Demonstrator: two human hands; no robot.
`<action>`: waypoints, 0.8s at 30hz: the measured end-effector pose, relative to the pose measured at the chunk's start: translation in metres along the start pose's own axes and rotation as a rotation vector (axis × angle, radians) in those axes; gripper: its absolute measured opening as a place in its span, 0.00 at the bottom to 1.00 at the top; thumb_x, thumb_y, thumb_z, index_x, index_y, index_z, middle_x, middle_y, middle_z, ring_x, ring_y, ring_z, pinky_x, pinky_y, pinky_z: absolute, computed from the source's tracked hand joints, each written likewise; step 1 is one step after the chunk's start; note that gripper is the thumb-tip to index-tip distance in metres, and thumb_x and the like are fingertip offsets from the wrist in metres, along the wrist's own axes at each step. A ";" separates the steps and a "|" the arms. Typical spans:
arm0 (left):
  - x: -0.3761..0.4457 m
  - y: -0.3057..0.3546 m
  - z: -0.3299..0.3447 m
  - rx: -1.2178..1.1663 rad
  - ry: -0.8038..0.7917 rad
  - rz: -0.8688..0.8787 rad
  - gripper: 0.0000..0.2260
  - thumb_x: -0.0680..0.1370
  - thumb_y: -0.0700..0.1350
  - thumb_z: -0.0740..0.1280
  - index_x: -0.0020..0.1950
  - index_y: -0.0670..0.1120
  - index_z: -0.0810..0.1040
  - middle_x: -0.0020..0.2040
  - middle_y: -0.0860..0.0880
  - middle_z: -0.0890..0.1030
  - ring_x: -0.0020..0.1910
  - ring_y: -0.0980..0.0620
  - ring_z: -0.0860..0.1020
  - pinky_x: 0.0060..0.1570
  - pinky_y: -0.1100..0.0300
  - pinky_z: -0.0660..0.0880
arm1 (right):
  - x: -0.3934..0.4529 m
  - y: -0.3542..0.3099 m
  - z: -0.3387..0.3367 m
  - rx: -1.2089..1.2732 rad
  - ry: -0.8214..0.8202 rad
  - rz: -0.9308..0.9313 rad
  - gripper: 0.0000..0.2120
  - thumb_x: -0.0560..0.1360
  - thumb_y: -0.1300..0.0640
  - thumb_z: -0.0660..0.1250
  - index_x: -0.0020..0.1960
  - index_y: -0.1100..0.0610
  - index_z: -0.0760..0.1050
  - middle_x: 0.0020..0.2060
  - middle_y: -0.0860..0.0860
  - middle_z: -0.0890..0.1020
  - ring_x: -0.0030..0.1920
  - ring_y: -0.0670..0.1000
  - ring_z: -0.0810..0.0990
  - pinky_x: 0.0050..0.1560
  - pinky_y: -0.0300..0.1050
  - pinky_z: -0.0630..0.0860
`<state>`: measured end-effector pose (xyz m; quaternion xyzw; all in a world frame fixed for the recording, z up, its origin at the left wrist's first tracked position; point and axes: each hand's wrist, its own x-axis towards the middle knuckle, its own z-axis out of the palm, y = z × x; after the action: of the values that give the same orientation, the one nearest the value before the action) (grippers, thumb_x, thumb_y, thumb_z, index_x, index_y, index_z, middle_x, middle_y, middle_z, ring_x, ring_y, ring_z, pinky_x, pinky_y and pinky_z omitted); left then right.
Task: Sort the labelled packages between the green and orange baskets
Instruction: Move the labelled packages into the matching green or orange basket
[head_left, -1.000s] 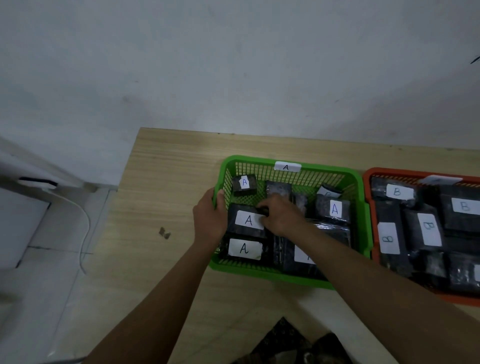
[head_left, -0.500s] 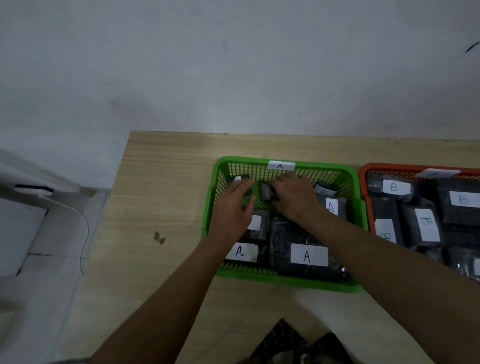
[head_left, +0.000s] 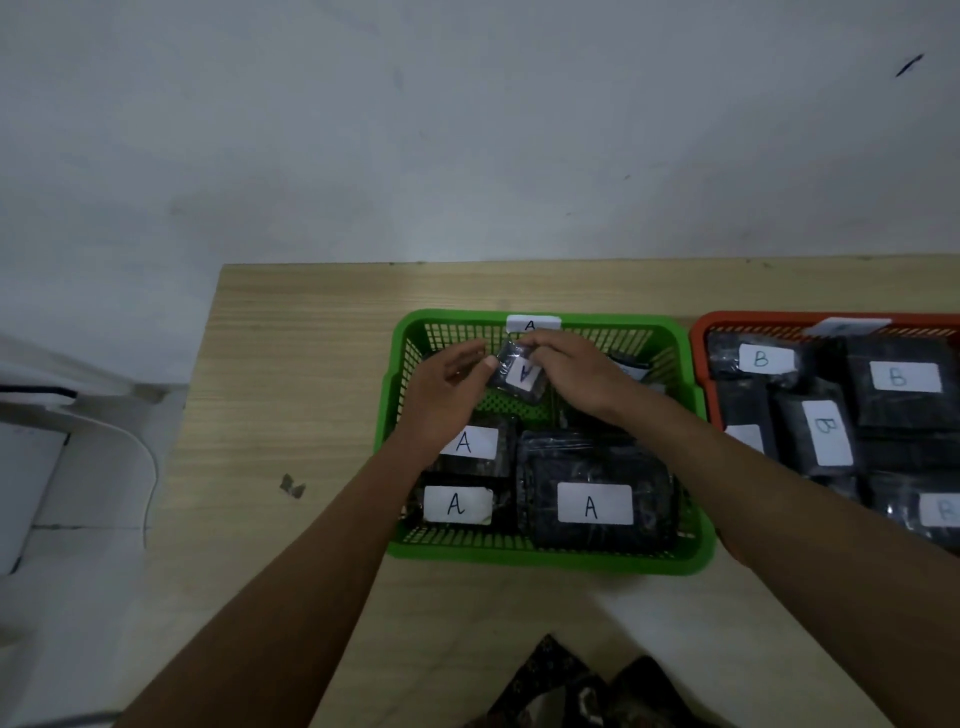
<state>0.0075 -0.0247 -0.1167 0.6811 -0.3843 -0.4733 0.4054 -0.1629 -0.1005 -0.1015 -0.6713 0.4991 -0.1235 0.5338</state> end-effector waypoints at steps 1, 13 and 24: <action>0.001 0.001 0.002 -0.097 0.005 -0.050 0.11 0.77 0.44 0.70 0.59 0.48 0.81 0.56 0.50 0.84 0.52 0.55 0.83 0.48 0.63 0.80 | 0.000 0.000 -0.002 0.014 -0.008 0.003 0.12 0.81 0.57 0.57 0.54 0.47 0.77 0.48 0.46 0.79 0.50 0.51 0.78 0.48 0.42 0.72; 0.007 0.012 -0.004 0.481 0.228 0.386 0.08 0.77 0.43 0.69 0.55 0.47 0.84 0.50 0.47 0.84 0.48 0.53 0.79 0.48 0.64 0.77 | 0.006 0.006 -0.004 -0.302 -0.144 -0.024 0.28 0.78 0.56 0.66 0.73 0.38 0.63 0.69 0.51 0.72 0.61 0.52 0.75 0.53 0.39 0.70; 0.057 0.024 -0.025 0.883 0.045 0.569 0.15 0.77 0.49 0.69 0.62 0.44 0.81 0.55 0.43 0.84 0.53 0.43 0.81 0.55 0.47 0.75 | 0.009 0.008 0.039 0.013 0.248 0.137 0.16 0.75 0.62 0.66 0.61 0.52 0.72 0.53 0.56 0.80 0.41 0.51 0.78 0.40 0.41 0.73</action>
<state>0.0425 -0.0809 -0.1080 0.6656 -0.7083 -0.1229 0.2005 -0.1360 -0.0841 -0.1274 -0.6120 0.6050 -0.1721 0.4794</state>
